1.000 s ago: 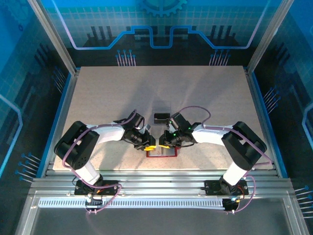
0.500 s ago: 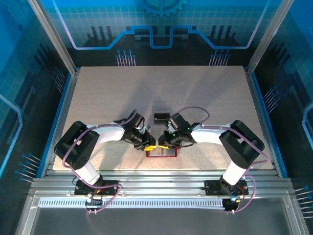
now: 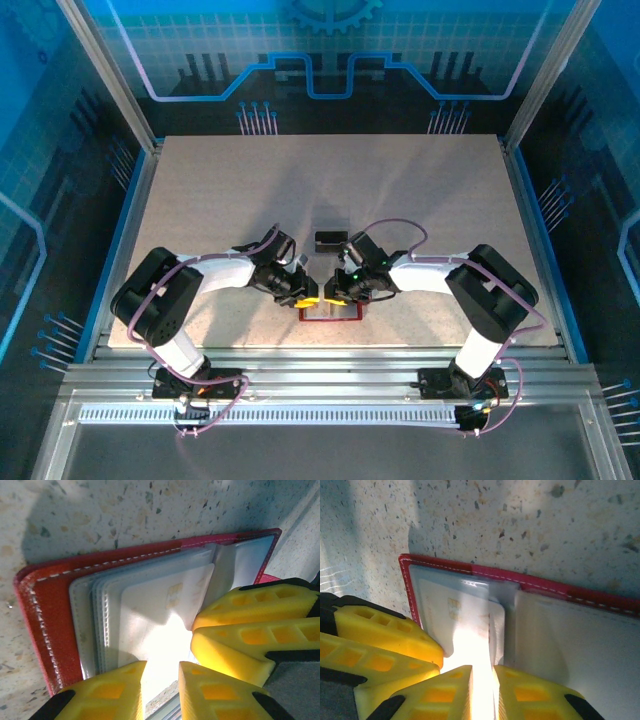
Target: Take the credit cards out of the card holder
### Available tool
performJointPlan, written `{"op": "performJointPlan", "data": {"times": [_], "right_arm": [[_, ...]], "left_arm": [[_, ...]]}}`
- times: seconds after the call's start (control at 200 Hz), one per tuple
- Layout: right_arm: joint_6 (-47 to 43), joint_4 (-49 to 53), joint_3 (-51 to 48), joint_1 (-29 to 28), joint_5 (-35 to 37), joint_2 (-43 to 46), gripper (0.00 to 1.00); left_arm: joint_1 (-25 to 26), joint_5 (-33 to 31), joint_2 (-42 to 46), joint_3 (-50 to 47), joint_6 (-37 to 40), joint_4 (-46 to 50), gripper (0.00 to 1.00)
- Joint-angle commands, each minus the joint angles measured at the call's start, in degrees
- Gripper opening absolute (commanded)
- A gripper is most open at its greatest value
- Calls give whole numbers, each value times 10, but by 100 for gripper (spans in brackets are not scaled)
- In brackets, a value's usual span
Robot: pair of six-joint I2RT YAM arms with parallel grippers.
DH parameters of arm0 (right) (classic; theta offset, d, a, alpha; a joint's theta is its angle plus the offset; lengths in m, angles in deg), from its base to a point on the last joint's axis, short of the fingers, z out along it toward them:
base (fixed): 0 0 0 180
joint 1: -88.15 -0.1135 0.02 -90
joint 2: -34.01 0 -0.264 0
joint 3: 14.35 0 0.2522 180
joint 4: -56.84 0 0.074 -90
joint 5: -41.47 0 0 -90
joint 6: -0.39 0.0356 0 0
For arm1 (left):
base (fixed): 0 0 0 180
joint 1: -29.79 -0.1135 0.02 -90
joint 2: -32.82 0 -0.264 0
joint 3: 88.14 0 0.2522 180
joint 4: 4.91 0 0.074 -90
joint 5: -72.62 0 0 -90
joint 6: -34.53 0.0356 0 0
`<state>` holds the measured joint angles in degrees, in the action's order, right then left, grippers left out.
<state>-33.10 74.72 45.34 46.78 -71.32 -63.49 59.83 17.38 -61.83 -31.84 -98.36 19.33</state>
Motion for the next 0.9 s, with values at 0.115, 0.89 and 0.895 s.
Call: {"op": "performJointPlan", "data": {"times": [0.115,0.89,0.895], "right_arm": [[-16,44,10,-7,22,-3,18],[-33,50,30,3,29,1,18],[-33,50,30,3,29,1,18]], "left_arm": [[-2,-11,10,-3,11,28,23],[-2,-14,26,-6,8,35,23],[-2,-13,26,-7,8,35,23]]}}
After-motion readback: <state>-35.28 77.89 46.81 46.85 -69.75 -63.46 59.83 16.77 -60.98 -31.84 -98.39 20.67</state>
